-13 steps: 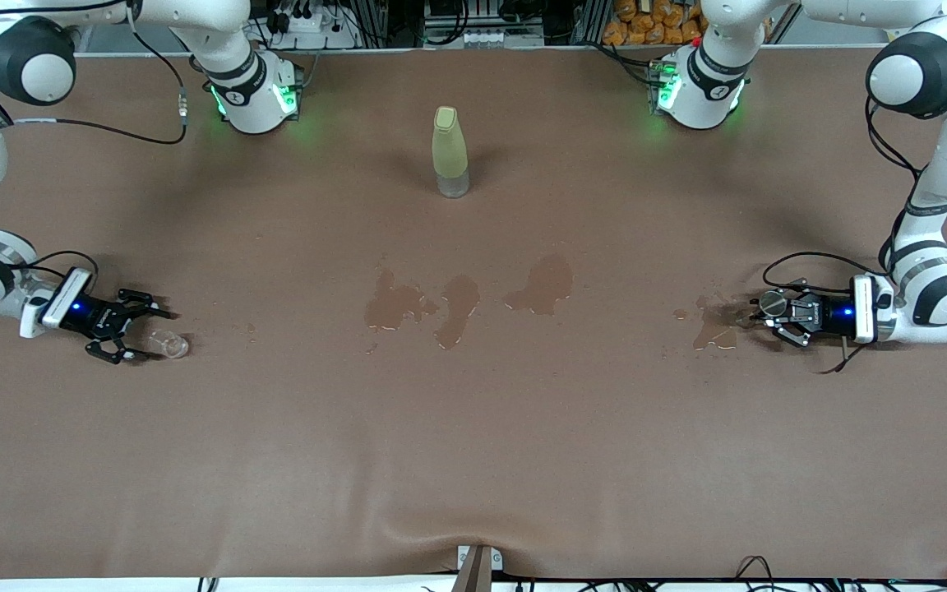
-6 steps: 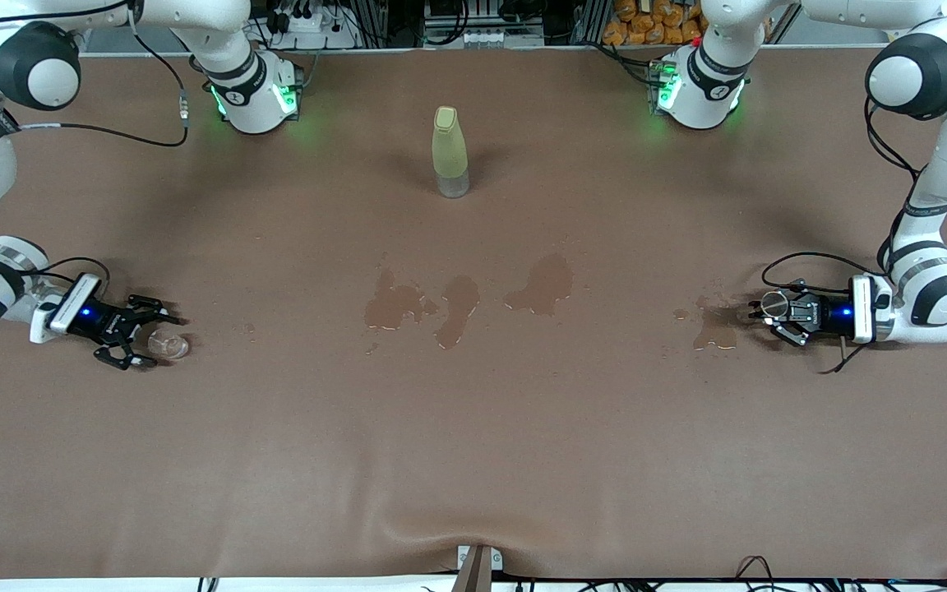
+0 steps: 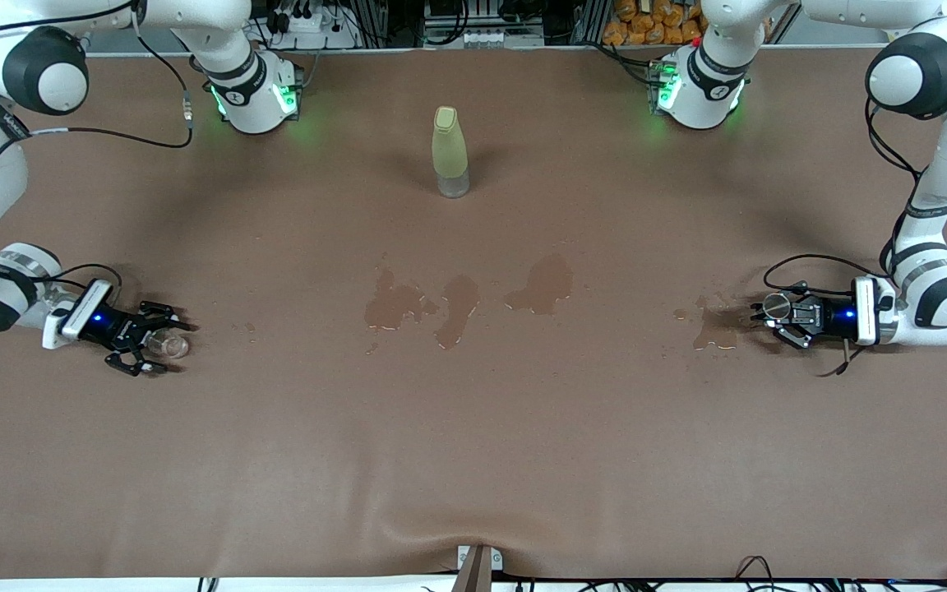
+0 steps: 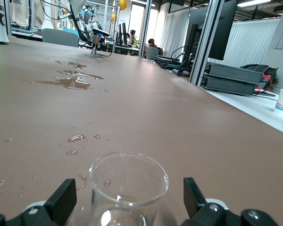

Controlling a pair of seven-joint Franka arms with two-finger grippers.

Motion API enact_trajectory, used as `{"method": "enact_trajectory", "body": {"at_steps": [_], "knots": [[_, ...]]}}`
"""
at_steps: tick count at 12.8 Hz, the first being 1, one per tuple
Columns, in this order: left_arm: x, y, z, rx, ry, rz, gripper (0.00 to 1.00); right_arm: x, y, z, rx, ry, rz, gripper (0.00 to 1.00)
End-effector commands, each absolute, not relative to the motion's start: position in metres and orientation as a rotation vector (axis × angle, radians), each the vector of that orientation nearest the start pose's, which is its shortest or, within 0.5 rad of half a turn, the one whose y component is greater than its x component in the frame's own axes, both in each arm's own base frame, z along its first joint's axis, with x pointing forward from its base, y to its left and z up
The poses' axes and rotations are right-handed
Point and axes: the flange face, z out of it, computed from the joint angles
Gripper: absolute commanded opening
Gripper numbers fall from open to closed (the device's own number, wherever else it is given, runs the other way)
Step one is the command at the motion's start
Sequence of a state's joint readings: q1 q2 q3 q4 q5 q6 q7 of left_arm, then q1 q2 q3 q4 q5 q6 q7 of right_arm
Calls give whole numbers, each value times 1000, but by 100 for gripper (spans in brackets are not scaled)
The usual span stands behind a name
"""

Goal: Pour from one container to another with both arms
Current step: 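Lift the beaker with the right gripper while the left gripper lifts the jigger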

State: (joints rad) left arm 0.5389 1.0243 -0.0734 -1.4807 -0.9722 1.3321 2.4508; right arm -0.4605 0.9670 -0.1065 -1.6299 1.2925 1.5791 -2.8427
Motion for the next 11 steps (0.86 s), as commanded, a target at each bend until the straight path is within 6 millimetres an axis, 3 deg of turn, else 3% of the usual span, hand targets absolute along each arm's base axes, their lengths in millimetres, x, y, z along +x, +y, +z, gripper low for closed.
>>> {"method": "enact_trajectory", "body": {"at_steps": [1,4,9,10,11], "knots": [[578,175,97,1231,-1214,1018,0,555,-220,41,-1353,-1650,-1615,100],[585,178,116,1234,-1229,1046,0,555,-222,39,-1376,-1668,-1614,100],[585,181,114,1257,-1203,1022,0,556,-221,38,-1375,-1674,-1610,100],[586,179,114,1261,-1192,1015,0,556,-222,37,-1387,-1682,-1600,96],[588,179,116,1276,-1161,1006,0,556,-222,37,-1390,-1684,-1599,81]]}}
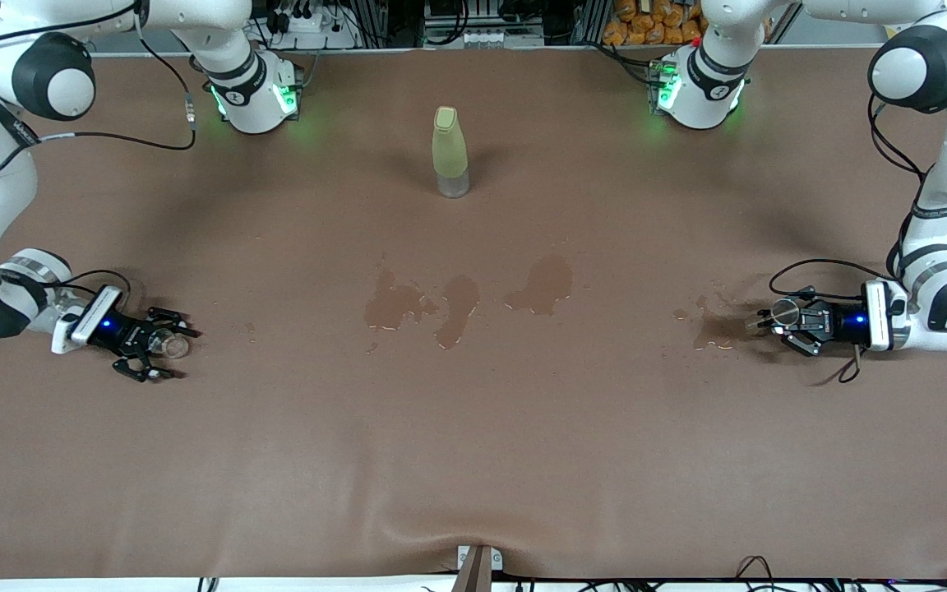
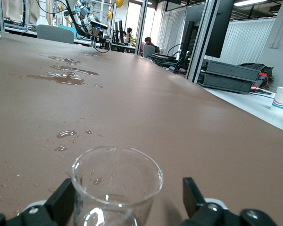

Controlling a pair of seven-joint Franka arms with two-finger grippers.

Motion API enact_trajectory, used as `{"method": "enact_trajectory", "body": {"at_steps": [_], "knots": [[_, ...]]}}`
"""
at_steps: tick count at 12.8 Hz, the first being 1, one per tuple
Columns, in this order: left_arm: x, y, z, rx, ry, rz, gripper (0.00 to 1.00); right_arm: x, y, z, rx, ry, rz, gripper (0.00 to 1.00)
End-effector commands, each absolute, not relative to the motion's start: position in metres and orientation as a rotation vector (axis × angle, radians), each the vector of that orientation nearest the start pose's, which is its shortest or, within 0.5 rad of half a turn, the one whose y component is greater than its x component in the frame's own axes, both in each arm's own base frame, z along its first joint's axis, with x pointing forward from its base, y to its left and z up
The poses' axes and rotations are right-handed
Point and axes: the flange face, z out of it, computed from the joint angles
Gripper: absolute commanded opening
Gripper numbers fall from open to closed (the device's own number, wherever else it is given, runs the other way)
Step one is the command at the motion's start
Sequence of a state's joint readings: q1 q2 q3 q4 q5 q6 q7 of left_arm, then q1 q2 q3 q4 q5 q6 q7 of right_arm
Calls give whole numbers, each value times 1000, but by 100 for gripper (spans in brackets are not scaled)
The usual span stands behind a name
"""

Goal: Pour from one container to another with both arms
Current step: 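Lift the beaker with the right gripper while the left gripper lifts the jigger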

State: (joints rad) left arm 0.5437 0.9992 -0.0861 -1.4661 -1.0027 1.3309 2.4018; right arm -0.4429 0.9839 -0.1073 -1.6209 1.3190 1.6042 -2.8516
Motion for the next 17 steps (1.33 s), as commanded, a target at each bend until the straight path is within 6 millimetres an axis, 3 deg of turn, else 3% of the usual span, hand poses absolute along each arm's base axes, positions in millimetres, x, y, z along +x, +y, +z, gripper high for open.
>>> {"method": "enact_trajectory", "body": {"at_steps": [1,3,5,7,14,17], "knots": [[589,180,118,1283,-1152,1000,0,557,-221,37,-1391,-1680,-1600,63],[593,177,124,1281,-1161,1000,0,556,-222,37,-1395,-1675,-1595,35],[605,161,130,1259,-1196,999,0,557,-221,38,-1390,-1676,-1591,21],[613,152,135,1251,-1209,1009,0,558,-219,39,-1383,-1671,-1591,1],[629,124,134,1286,-1208,1005,0,565,-197,59,-1372,-1441,-1490,0],[638,120,147,1294,-1221,1040,0,567,-187,68,-1358,-1332,-1433,0]]}}
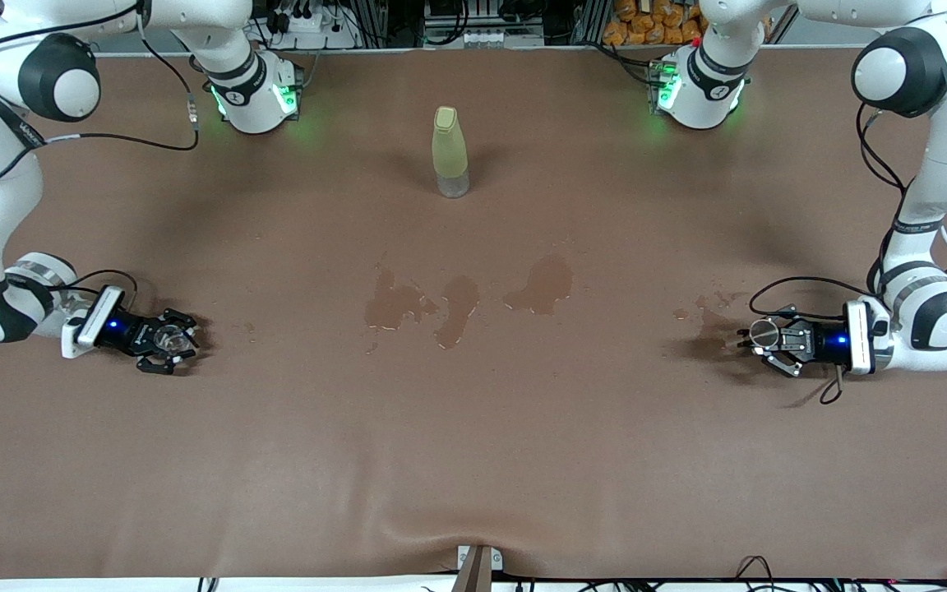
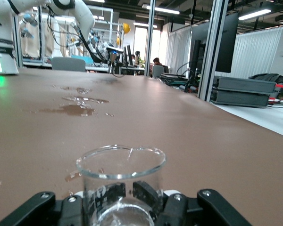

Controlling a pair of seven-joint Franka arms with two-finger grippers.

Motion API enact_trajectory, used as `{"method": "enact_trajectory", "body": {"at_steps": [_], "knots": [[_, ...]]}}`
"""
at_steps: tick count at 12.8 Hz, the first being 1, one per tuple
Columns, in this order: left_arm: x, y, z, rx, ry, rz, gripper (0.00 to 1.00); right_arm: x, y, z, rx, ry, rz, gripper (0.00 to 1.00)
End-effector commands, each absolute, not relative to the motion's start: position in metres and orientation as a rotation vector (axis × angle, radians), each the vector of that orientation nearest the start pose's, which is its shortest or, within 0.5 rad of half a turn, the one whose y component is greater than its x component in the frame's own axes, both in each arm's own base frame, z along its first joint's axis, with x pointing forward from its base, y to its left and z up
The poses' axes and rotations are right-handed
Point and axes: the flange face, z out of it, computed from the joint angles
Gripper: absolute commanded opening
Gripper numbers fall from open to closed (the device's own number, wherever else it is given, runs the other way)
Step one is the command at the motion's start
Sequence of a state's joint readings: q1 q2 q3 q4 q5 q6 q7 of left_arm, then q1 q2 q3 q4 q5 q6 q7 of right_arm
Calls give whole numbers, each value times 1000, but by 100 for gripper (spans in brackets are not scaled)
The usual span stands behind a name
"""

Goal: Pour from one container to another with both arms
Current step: 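Lift the beaker with the right gripper while the left gripper lifts the jigger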

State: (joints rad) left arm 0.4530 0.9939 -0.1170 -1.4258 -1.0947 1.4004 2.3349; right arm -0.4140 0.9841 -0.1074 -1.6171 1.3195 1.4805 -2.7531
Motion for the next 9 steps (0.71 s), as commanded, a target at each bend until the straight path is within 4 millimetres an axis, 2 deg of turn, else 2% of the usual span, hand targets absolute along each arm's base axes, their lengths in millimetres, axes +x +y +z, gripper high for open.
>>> {"method": "enact_trajectory", "body": {"at_steps": [1,4,5,9], "knots": [[638,119,147,1292,-1222,1042,0,568,-181,72,-1345,-1294,-1410,0],[637,116,141,1290,-1209,1041,0,573,-169,91,-1312,-1217,-1353,0],[640,108,141,1291,-1223,1034,0,578,-162,100,-1300,-1210,-1334,0],[640,115,136,1312,-1239,1058,0,597,-137,146,-1274,-1206,-1264,0]]}}
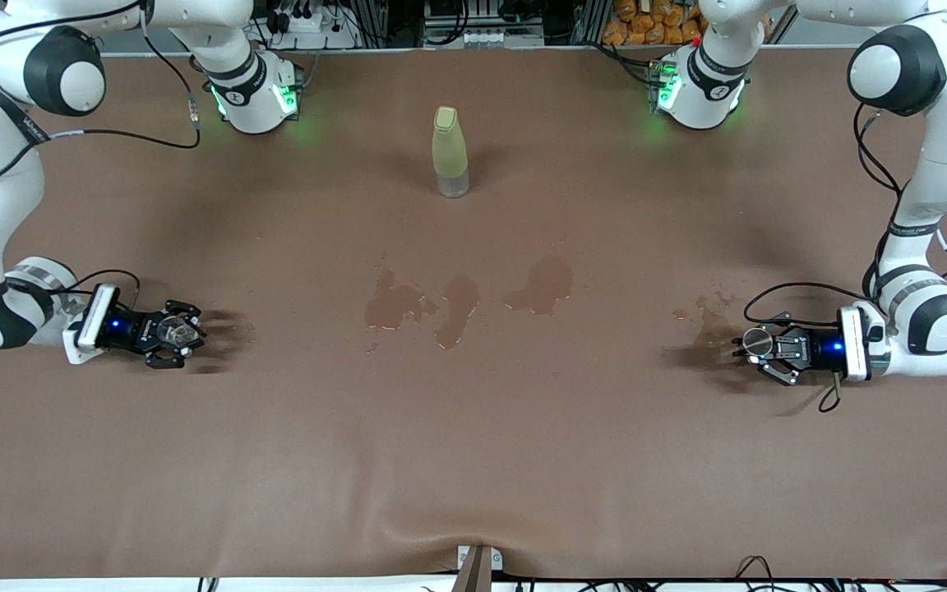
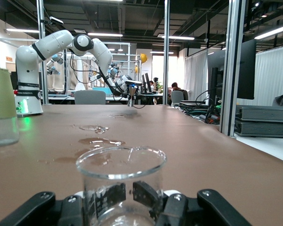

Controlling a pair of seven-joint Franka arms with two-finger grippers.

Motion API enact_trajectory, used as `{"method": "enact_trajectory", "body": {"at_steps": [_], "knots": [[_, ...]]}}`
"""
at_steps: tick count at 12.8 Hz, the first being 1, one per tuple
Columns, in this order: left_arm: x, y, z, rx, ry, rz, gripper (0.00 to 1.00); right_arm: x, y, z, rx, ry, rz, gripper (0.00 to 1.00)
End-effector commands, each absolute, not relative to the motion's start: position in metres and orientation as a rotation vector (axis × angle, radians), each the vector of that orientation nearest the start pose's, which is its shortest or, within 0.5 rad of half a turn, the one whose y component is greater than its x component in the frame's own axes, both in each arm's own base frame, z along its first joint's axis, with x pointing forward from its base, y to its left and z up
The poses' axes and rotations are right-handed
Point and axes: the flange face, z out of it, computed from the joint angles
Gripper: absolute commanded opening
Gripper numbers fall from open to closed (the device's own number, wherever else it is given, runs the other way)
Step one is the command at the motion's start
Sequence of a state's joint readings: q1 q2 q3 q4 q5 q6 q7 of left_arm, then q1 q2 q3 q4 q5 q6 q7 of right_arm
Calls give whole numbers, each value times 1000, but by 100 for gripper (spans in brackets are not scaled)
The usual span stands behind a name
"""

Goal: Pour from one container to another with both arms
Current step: 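Lift the beaker with the right gripper while the left gripper lifts the jigger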

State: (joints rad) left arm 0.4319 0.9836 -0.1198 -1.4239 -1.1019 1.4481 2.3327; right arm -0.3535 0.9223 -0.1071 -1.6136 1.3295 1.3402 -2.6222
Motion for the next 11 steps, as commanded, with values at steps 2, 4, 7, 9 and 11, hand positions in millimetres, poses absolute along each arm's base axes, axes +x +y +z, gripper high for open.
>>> {"method": "enact_trajectory", "body": {"at_steps": [2,4,7,9,11], "knots": [[644,108,146,1301,-1264,1056,0,604,-121,170,-1266,-1193,-1218,0],[648,110,164,1303,-1294,1057,0,607,-103,200,-1277,-1171,-1166,0],[652,80,161,1272,-1318,1033,0,606,-78,249,-1302,-1154,-1109,0],[655,63,160,1266,-1323,1026,0,599,-63,280,-1333,-1143,-1079,0],[662,31,156,1245,-1296,1055,0,592,-41,302,-1330,-1121,-1075,0]]}}
